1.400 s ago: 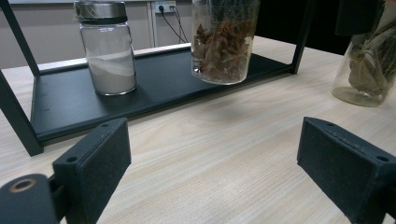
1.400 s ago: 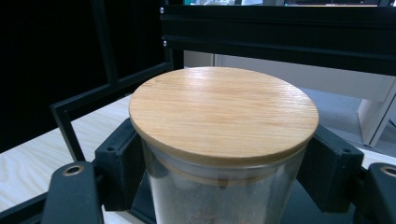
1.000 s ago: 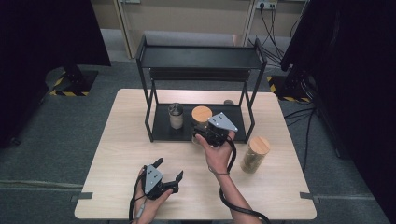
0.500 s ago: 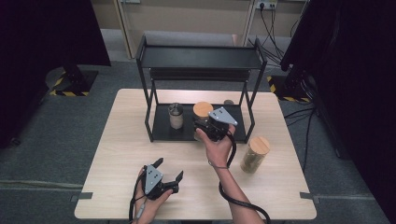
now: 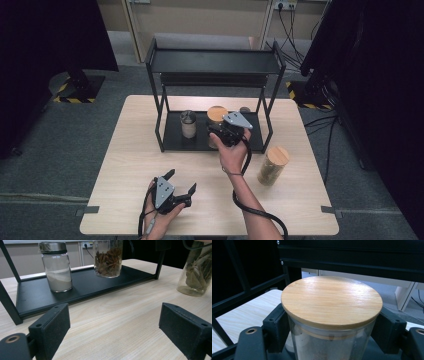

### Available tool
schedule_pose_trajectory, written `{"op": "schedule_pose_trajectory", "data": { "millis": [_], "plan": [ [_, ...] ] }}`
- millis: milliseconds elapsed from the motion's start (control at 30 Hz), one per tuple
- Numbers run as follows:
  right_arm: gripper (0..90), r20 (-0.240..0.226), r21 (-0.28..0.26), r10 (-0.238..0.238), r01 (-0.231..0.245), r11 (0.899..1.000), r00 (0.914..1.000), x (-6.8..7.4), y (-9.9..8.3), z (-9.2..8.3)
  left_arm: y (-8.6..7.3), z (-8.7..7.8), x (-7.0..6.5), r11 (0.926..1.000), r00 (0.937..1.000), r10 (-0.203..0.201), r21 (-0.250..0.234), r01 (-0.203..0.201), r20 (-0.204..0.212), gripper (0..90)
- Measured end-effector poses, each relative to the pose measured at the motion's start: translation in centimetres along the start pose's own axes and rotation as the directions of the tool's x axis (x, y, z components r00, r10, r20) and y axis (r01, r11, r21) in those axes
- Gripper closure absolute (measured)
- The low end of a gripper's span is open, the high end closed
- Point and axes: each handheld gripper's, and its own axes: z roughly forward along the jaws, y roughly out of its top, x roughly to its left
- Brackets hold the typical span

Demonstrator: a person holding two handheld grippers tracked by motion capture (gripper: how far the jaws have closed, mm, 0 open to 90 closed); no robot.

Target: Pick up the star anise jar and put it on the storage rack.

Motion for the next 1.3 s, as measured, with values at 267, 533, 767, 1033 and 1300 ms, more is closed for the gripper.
{"op": "schedule_pose_trajectory", "data": {
  "millis": [267, 533, 767, 1033, 1300],
  "plan": [
    [25.5, 0.008, 0.013, 0.007, -0.007, 1.0, 0.9999, -0.2, 0.0, 0.8, 0.0, 0.0, 0.0, 1.0, 1.0, 0.003, 0.001, -0.003, 0.0, 9.3],
    [25.5, 0.012, 0.019, 0.004, -0.004, 1.0, 0.9999, -0.2, 0.3, 1.5, 0.0, 0.0, 0.0, 1.0, 1.0, 0.002, 0.0, -0.002, 0.001, 9.4],
    [25.5, 0.019, 0.02, -0.001, 0.001, 1.0, 0.9998, -0.3, 0.7, 2.1, 0.0, 0.0, -0.1, 1.0, 1.0, 0.007, 0.0, -0.007, 0.001, 9.4],
    [25.5, 0.026, 0.021, 0.008, -0.009, 1.0, 0.9996, -0.5, 1.0, 2.8, 0.0, 0.0, -0.1, 1.0, 0.9999, 0.01, 0.001, -0.01, 0.002, 9.5],
    [25.5, 0.031, 0.034, 0.003, -0.004, 0.999, 0.9995, -0.5, 1.3, 3.6, 0.0, 0.0, -0.1, 1.0, 1.0, 0.009, 0.001, -0.009, 0.002, 9.5]
  ]
}}
